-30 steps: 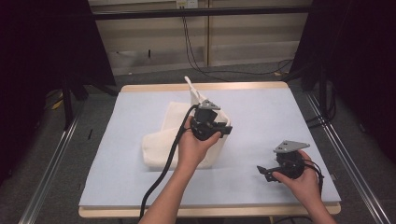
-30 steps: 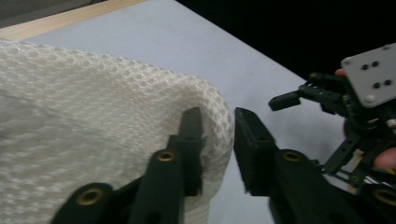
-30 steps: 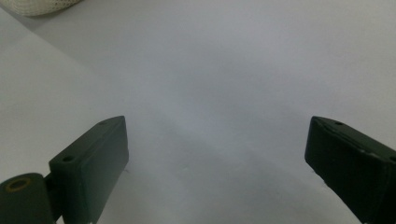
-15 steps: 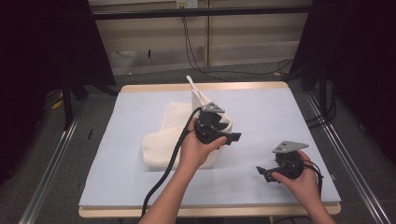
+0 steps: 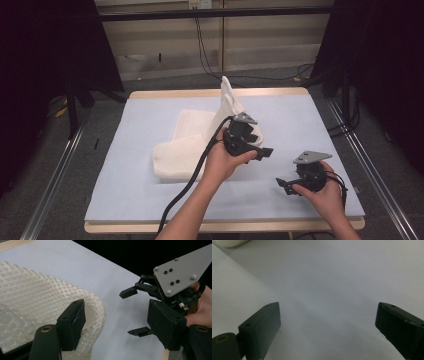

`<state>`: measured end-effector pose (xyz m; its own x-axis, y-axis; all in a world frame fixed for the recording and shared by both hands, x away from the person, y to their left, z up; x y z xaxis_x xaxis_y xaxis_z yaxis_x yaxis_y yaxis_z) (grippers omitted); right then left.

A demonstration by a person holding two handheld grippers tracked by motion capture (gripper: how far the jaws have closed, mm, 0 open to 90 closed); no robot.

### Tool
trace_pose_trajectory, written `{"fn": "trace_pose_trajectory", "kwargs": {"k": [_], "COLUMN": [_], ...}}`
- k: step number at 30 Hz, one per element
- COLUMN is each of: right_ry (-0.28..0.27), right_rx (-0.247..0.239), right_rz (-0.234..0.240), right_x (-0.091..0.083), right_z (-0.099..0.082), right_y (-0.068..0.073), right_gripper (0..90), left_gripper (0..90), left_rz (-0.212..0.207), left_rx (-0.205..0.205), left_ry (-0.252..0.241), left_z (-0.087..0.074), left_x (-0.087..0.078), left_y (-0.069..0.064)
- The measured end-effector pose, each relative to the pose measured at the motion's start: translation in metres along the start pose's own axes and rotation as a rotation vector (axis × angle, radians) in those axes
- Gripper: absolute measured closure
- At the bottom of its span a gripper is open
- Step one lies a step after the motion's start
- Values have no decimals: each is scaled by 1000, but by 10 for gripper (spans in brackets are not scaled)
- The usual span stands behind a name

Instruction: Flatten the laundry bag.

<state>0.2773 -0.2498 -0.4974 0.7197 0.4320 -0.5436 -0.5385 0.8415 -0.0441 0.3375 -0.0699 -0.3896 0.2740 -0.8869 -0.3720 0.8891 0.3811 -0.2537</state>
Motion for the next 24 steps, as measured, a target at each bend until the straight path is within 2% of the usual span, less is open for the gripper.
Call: {"fn": "trace_pose_trajectory", "kwargs": {"k": [12,15,17,19,22,24], "right_ry": [10,7,9,12,11,10], "right_rx": [13,5,6,8,6,6], "right_rz": [-2,-1,0,-2,-1,-1], "right_x": [0,0,0,0,0,0], "right_z": [-1,-1,-1,-2,-1,-1], "right_y": [0,-1,-1,-1,0,0], "right_gripper": [56,56,56,56,56,56], "left_gripper": [286,302,347,340,324,323], "left_rz": [-22,-23,-29,-22,-22,-24], "left_rx": [15,10,7,20,20,12], "left_ry": [10,12,22,24,4,8], "left_z": [5,6,6,8,11,11], "left_x": [4,1,0,-1,-2,-2], "left_y": [-8,-8,-9,-10,-10,-10]}}
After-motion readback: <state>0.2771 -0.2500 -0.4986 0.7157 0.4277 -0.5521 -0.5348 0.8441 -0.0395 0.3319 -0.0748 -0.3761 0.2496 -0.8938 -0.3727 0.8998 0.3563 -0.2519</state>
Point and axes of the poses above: each handheld gripper's, and its own axes: x roughly forward along the jaws, z roughly out of its top, y roughly to its left, the point moved 5 cm from there along x, roughly forward along the jaws, and after that the axes turned 14 degrees about -y, right-handed, at the moved point
